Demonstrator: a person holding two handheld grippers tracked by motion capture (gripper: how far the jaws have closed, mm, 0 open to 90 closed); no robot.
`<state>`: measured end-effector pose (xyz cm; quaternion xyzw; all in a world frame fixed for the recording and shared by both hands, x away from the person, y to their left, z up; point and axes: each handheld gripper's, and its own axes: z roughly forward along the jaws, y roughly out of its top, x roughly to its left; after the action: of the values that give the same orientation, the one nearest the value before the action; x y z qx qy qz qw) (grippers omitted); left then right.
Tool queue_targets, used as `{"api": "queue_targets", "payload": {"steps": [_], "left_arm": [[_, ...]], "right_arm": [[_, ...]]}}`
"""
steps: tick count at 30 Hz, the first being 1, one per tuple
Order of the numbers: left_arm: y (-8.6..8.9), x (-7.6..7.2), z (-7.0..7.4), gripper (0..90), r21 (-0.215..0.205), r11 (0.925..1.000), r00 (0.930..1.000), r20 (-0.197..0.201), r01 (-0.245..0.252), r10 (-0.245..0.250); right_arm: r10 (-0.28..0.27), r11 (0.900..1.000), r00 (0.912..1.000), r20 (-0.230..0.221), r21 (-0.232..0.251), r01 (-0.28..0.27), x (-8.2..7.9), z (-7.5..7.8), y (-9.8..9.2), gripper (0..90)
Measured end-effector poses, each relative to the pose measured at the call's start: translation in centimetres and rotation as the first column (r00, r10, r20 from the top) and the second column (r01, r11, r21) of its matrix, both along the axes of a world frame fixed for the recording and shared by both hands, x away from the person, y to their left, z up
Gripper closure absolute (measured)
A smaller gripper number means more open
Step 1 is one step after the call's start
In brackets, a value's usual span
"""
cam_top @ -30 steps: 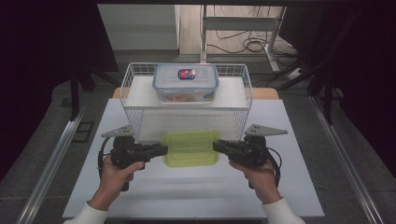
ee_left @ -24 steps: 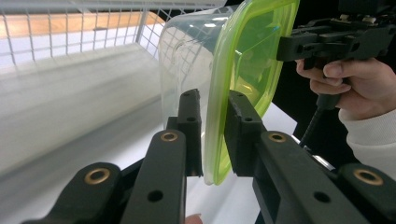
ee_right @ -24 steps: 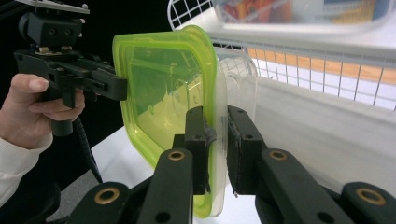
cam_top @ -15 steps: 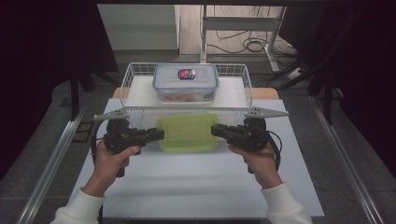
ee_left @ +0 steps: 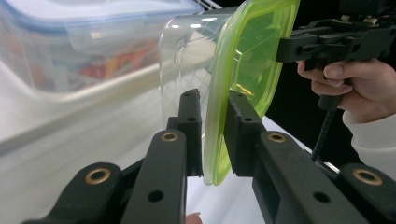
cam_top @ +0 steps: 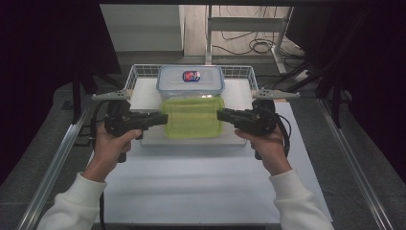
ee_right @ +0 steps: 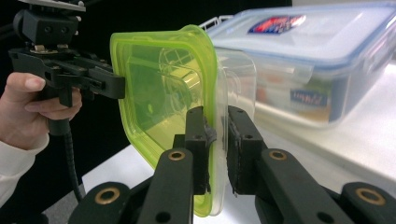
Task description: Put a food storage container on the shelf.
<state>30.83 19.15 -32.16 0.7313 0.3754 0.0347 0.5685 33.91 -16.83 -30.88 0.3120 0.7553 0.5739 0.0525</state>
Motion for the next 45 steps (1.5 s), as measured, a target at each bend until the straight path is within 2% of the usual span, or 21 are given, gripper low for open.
{"api": "queue_targets", "payload": {"steps": [11,17,21,27,31,36,38,42,45], "left_arm": [[0.2,2.1,2.5,78.6,-0.015,0.9999,1.0,0.001,-0.002,0.002],[0.4,3.7,3.8,79.3,-0.002,0.9999,0.9999,-0.006,-0.016,0.016],[0.8,4.8,4.9,79.2,-0.007,0.9998,0.9998,-0.009,-0.018,0.018],[1.5,6.6,6.5,79.5,0.002,0.9997,0.9995,-0.021,-0.025,0.025],[1.8,8.0,7.1,79.6,-0.006,0.9994,0.9986,-0.041,-0.033,0.033],[1.5,9.5,7.3,80.0,0.034,0.9973,0.9953,-0.068,-0.066,0.068],[1.5,10.1,7.0,80.1,0.021,0.9973,0.9932,-0.092,-0.07,0.072],[1.5,11.0,6.5,80.4,0.025,0.9965,0.99,-0.114,-0.08,0.082],[1.7,11.5,6.3,80.1,-0.008,0.9969,0.9884,-0.131,-0.078,0.077]], "right_arm": [[-0.008,1.0,0.9999,0.014,0.003,0.008,1.8,2.7,0.2,79.4],[-0.02,1.0,0.9998,0.002,-0.011,0.02,3.4,4.1,0.6,79.5],[-0.019,1.0,0.9998,-0.007,-0.002,0.019,4.7,5.0,0.9,79.5],[-0.022,1.0,0.9998,0.001,-0.009,0.022,6.3,6.7,1.7,79.5],[-0.02,1.0,0.9995,-0.024,-0.007,0.019,7.7,7.4,2.1,79.5],[-0.037,0.999,0.9975,-0.06,-0.022,0.036,9.6,7.7,2.5,79.6],[-0.04,0.999,0.9952,-0.09,-0.017,0.038,10.4,7.4,2.4,79.6],[-0.046,0.999,0.99,-0.133,-0.01,0.045,11.4,6.6,2.5,79.5],[-0.048,0.999,0.9848,-0.167,0.008,0.05,12.1,6.1,2.4,79.3]]}}
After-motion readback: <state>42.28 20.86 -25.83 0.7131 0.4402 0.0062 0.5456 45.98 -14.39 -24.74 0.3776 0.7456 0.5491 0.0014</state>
